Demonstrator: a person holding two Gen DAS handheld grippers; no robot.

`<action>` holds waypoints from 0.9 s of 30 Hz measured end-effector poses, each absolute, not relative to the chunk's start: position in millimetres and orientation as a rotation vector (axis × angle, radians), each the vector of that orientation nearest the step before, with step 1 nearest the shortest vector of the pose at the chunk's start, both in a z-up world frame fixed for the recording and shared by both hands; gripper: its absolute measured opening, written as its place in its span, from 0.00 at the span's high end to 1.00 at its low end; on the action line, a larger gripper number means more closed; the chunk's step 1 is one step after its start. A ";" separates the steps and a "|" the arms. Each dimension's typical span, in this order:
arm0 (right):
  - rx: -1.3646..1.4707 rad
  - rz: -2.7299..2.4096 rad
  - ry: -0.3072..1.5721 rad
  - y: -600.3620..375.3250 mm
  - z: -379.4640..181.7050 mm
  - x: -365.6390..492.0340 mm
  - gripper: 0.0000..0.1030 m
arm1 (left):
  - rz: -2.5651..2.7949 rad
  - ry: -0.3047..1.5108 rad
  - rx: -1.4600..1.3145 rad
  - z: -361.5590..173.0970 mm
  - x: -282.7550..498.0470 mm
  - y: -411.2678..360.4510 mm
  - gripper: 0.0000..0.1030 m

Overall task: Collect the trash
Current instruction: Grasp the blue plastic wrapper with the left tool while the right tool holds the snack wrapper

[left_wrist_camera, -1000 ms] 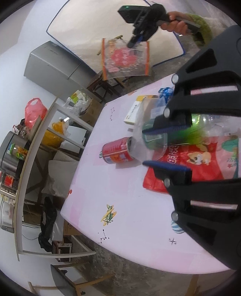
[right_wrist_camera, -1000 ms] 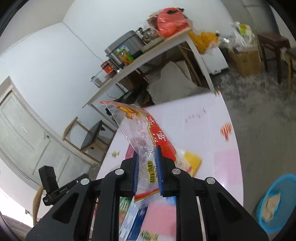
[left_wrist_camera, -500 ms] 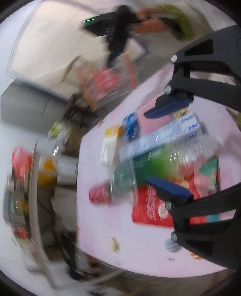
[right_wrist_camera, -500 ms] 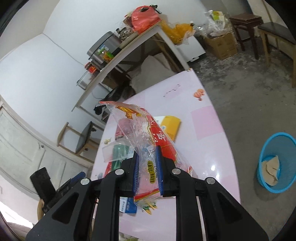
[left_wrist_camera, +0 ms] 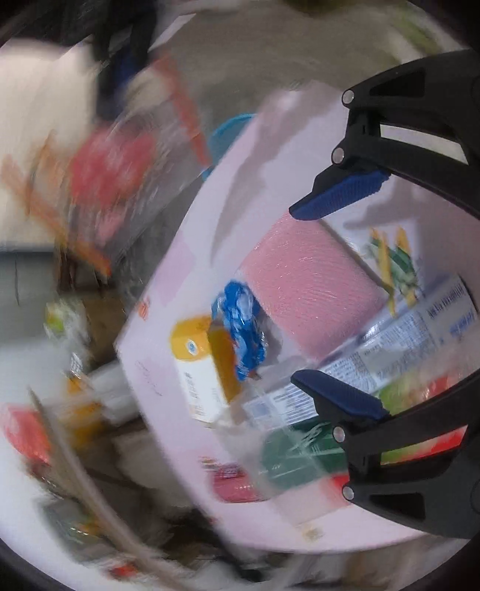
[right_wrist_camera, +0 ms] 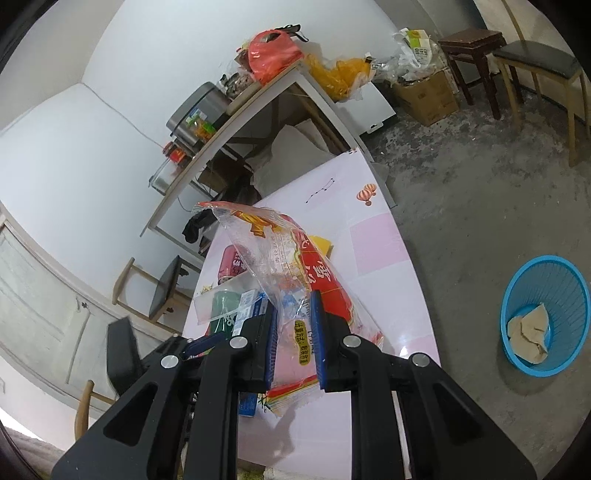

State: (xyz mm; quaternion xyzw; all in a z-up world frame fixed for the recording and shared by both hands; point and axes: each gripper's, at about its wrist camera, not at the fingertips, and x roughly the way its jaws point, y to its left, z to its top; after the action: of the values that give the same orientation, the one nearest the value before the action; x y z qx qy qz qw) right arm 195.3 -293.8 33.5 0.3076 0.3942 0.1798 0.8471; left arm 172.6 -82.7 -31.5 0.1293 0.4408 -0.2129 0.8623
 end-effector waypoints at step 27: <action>0.684 0.429 0.878 -322.0 22.1 204.2 0.83 | -0.107 0.843 0.319 -71.5 238.1 -153.3 0.85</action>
State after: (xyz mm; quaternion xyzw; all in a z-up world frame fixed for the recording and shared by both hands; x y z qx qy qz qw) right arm 204.2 -322.0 22.1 0.3219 0.4135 0.2022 0.8274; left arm 238.1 -153.3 -71.5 0.1542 0.4070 -0.0515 0.8989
